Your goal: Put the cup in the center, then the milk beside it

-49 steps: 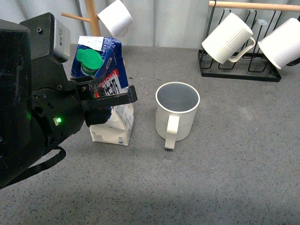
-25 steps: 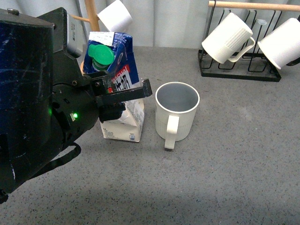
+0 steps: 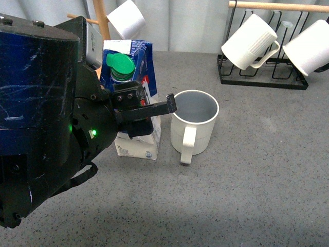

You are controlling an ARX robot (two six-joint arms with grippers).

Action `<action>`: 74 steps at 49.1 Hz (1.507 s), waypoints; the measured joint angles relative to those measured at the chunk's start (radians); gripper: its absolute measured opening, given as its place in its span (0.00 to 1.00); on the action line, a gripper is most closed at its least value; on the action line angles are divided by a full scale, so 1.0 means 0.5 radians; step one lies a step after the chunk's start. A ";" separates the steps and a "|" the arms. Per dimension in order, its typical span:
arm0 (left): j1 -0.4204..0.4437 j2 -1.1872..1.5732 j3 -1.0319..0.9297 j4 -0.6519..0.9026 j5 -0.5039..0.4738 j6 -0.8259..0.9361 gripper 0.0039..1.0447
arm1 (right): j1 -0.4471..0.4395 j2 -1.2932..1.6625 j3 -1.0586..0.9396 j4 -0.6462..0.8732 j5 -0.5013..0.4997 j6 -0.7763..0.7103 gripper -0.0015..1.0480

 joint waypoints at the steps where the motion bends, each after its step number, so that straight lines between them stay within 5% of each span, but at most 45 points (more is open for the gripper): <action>1: 0.000 -0.002 0.000 0.000 -0.001 0.000 0.38 | 0.000 0.000 0.000 0.000 0.000 0.000 0.91; 18: 0.001 -0.211 0.000 -0.017 -0.009 -0.002 0.96 | 0.000 0.000 0.000 0.000 0.000 0.000 0.91; 41: 0.420 -0.431 -0.124 0.025 0.149 -0.253 0.94 | 0.000 0.000 0.000 0.000 0.000 0.000 0.91; 62: 0.709 -0.445 -0.273 0.031 0.185 -0.049 0.94 | 0.000 0.000 0.000 0.000 0.000 0.000 0.91; 65: 0.722 -0.413 -0.311 0.182 0.217 0.069 0.87 | 0.000 0.000 0.000 0.000 -0.001 0.000 0.91; 74: 0.830 -0.626 -0.670 0.779 0.337 0.741 0.46 | 0.000 -0.001 0.000 0.000 0.000 0.000 0.91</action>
